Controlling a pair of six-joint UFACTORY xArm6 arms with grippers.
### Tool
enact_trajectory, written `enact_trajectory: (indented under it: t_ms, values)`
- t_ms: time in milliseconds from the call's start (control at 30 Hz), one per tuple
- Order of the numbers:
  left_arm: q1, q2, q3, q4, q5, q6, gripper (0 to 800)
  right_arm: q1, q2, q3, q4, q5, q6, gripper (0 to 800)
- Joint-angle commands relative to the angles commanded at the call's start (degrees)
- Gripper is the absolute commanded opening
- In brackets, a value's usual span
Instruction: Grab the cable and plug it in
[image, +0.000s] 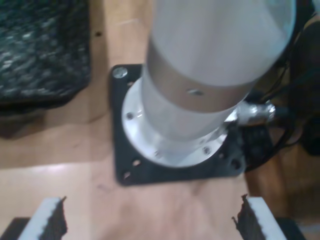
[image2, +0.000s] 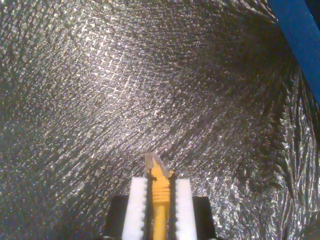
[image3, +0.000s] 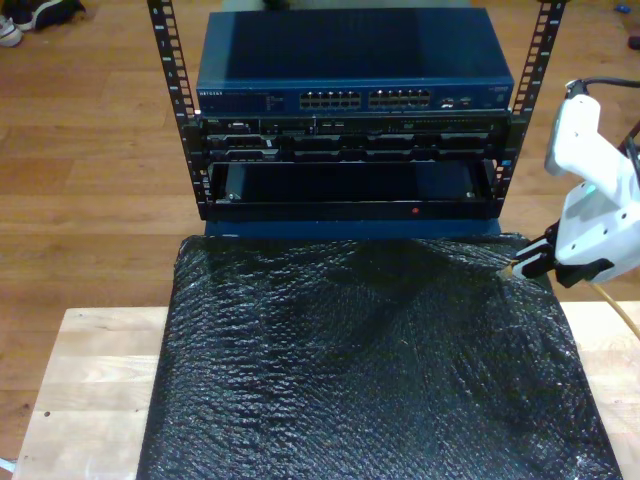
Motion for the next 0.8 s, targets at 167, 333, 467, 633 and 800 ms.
enact_trajectory:
  t_ms: [167, 333, 467, 633, 800]
  values:
    - [0.35, -1.14, 4.57, 1.05, -5.45, 0.09, 800, 0.09, 0.18, 0.53, 0.00, 0.00, -0.09, 0]
    - [0.35, -2.55, 8.53, 3.69, -10.11, 0.09, 800, 0.00, 0.70, 0.79, 0.00, -0.09, -0.09, 0]
    - [0.44, -3.16, 10.29, 5.54, -12.66, 1.05, 800, 0.00, 0.88, 0.79, 0.00, -0.09, -0.09, 0]
    - [0.44, -3.52, 11.87, 5.54, -12.92, 5.10, 800, 0.09, 0.97, 0.79, 0.00, -0.09, -0.09, 0]
    - [0.44, -3.60, 12.04, 5.54, -13.10, 6.07, 800, 0.09, 1.14, 0.70, 0.09, -0.18, -0.09, 0]
